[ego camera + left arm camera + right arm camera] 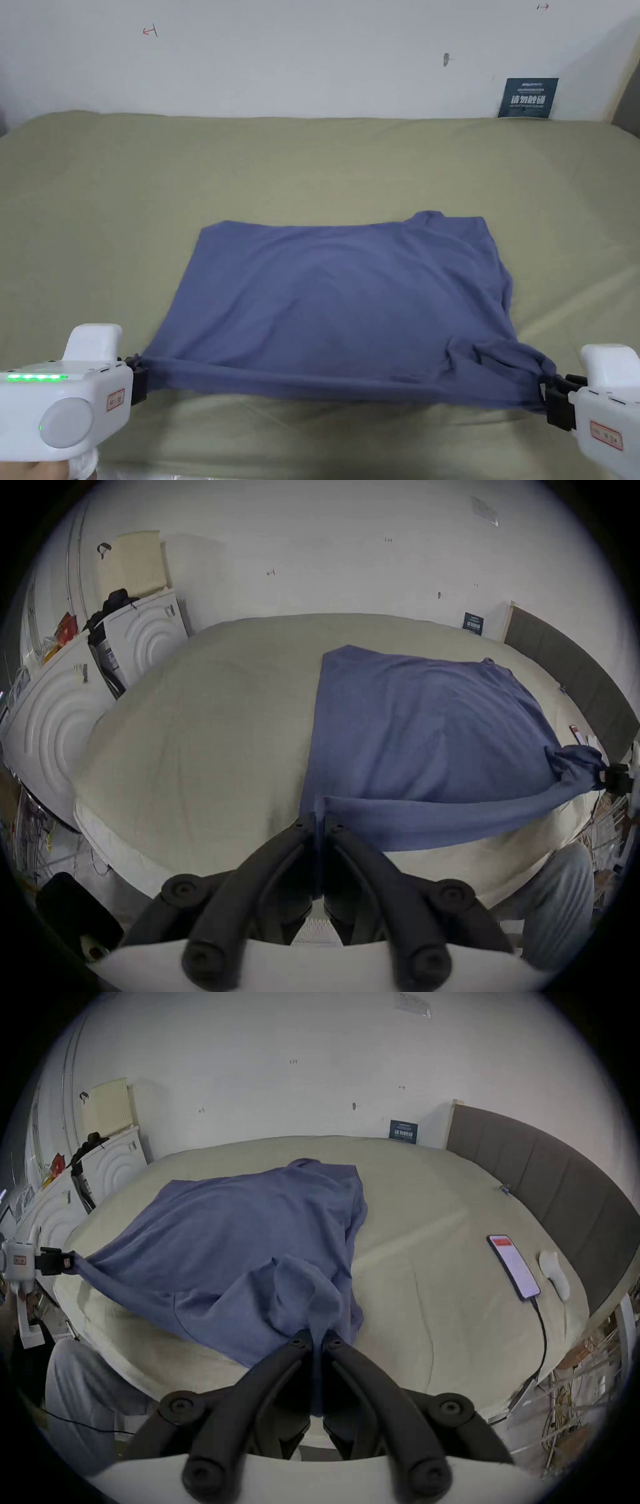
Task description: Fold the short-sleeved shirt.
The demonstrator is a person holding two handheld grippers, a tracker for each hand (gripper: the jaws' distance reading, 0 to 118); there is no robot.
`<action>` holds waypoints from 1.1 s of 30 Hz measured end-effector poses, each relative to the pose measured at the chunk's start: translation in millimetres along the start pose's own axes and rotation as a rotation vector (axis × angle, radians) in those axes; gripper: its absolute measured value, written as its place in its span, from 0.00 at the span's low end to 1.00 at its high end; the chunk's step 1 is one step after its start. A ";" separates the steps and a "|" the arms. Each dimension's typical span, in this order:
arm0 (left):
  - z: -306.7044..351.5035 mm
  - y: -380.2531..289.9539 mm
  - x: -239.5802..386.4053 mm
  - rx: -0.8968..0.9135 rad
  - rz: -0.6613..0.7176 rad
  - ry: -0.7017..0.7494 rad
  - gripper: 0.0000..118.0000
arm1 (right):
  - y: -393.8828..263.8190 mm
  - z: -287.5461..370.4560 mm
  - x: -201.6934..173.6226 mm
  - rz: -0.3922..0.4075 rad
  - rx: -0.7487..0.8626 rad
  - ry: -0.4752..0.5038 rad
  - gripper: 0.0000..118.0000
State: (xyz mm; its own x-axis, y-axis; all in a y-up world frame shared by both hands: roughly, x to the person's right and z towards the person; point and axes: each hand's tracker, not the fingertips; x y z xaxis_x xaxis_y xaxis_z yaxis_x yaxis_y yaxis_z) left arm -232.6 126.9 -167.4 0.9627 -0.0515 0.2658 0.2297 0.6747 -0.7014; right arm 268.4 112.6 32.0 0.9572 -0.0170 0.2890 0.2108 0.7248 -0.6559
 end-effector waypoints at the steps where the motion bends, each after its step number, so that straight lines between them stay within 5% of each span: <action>1: -3.1 -2.3 -0.1 -0.012 -0.003 0.000 0.03 | -1.3 -3.0 0.2 0.002 -0.005 -0.002 0.04; 7: -13.7 -10.9 1.1 -0.045 -0.008 -0.012 0.04 | -11.6 -22.1 -1.3 0.003 -0.062 -0.011 0.06; 8: -13.2 -11.2 0.7 -0.046 -0.005 -0.017 0.16 | -13.6 -23.1 -1.2 -0.004 -0.077 -0.003 0.14; 10: -11.0 -11.7 -2.2 -0.033 0.005 -0.033 0.23 | -15.2 -22.1 -1.1 -0.018 -0.091 -0.005 0.20; 12: -12.8 -13.5 -5.3 -0.049 0.009 -0.044 0.89 | -17.2 -19.9 -0.3 -0.022 -0.115 -0.014 0.79; 13: -9.7 -15.3 -5.2 -0.044 0.008 -0.034 1.00 | -17.4 -15.4 0.3 -0.030 -0.131 -0.015 1.00; 15: 7.4 -15.9 -2.8 0.003 -0.002 -0.003 0.96 | -11.0 -4.9 2.3 -0.019 -0.079 -0.018 0.91; 19: 33.3 -13.8 -11.4 0.057 0.029 -0.002 0.84 | -3.8 13.9 10.2 -0.027 -0.011 -0.068 0.91; 21: 44.0 -15.7 -13.1 0.072 0.029 0.007 0.26 | -7.9 29.0 13.6 -0.028 0.013 -0.064 0.59; 22: 45.3 -17.5 -13.5 0.072 0.028 0.017 0.01 | -8.4 30.5 14.9 -0.030 0.018 -0.065 0.25; 23: 42.0 -20.9 -17.0 0.082 0.045 0.028 0.00 | -10.9 31.9 14.6 -0.032 0.016 -0.074 0.00; 31: 30.7 -34.7 -27.8 -0.022 0.108 -0.090 0.00 | -23.3 32.8 14.6 -0.066 0.004 -0.070 0.00; 32: 29.2 -35.2 -26.2 -0.030 0.106 -0.094 0.07 | -28.0 37.7 13.6 -0.068 0.003 -0.071 0.00; 33: 27.4 -35.6 -25.1 -0.032 0.103 -0.098 0.28 | -27.2 36.8 13.5 -0.066 0.000 -0.069 0.00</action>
State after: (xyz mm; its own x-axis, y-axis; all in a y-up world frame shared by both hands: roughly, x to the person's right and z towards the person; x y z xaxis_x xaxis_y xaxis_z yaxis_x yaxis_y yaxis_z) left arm -268.9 124.3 -131.0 0.9631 0.0904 0.2534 0.1362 0.6485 -0.7490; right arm 268.3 117.9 79.4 0.9253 -0.0167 0.3789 0.2725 0.7240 -0.6337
